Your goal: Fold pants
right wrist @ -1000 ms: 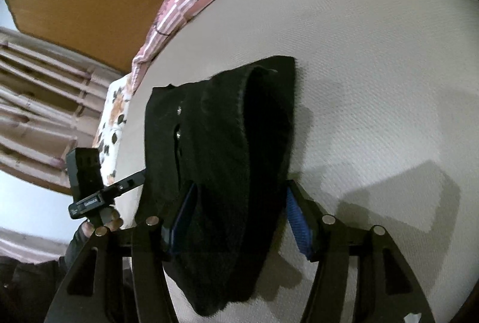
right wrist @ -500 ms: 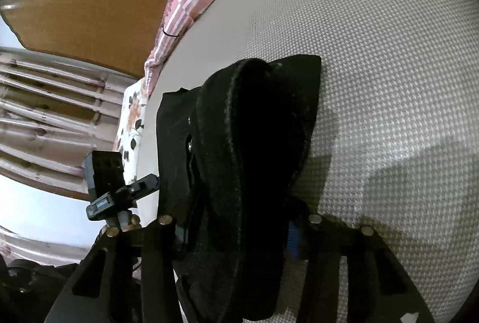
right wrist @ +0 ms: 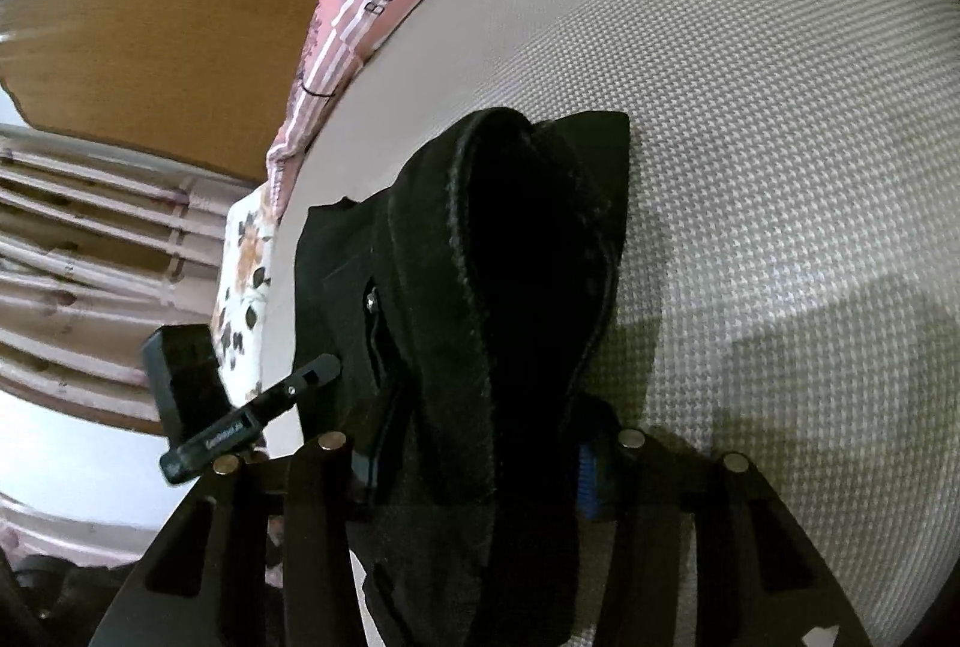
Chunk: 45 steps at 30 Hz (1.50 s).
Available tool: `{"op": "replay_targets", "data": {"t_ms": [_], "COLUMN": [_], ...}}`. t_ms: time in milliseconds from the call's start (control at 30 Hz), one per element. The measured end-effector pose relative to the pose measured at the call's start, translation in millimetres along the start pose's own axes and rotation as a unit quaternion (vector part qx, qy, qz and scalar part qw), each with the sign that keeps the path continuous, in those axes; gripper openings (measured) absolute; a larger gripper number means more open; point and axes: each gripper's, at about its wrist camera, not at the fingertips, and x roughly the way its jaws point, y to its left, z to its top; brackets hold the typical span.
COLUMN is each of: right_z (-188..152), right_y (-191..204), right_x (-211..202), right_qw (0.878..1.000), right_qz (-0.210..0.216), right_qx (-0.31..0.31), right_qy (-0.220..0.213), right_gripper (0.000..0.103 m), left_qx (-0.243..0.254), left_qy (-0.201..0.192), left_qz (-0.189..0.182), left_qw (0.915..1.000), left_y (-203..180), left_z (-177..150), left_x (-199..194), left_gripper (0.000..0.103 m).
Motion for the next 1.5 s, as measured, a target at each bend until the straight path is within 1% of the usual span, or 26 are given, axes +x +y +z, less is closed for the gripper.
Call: {"op": "replay_targets", "data": {"t_ms": [167,267,333,400,467,633,733,1033,1267,1500], "right_z": [-5.0,-6.0,-6.5,-7.5,-9.0,-14.1,-18.1,-25.2,-12.6,18.4], "right_y": [15.5,27.2,32.9,37.5,45.7,64.0,73.2,96.9,119.3,139.1], "right_x": [-0.9,-0.6,-2.3,-3.9,-3.5,2.9,11.8,48.8,77.6,103.8], "right_qw": [0.999,0.997,0.997,0.997,0.997,0.997,0.997,0.999,0.998,0.998], "right_qz": [-0.043,-0.063,-0.067,-0.062,-0.066,-0.063,-0.059,-0.034,-0.027,-0.026], "right_qx": [-0.007,-0.014,-0.011,-0.003,-0.01,-0.019,-0.023,-0.033,-0.047,-0.062], "right_qy": [-0.026,-0.034,-0.039,-0.044,-0.048,-0.046,-0.041,-0.023,-0.014,-0.008], "right_gripper": [0.036,0.034,0.034,0.033,0.032,0.032,0.031,0.031,0.031,0.031], "left_qx": [0.032,0.042,0.039,0.032,0.033,0.045,0.04,0.037,0.028,0.018], "left_qy": [0.0,-0.003,-0.006,-0.013,-0.018,-0.029,-0.036,-0.052,-0.065,-0.078], "left_qz": [0.047,0.059,0.055,0.047,0.045,0.06,0.064,0.098,0.11,0.116], "left_qw": [0.9984,0.9974,0.9977,0.9983,0.9983,0.9967,0.9965,0.9931,0.9914,0.99], "left_y": [-15.8,-19.9,-19.3,-18.9,-18.7,-16.8,-7.4,23.6,48.0,71.5], "left_z": [0.6,2.1,2.5,3.6,1.9,-4.8,-9.1,-10.5,4.0,37.7], "left_x": [-2.2,-4.6,-9.1,-15.3,-21.7,-35.7,-47.5,-75.2,-88.1,-92.2], "left_gripper": [0.026,0.022,0.02,0.018,0.017,0.016,0.016,0.016,0.015,0.015]}}
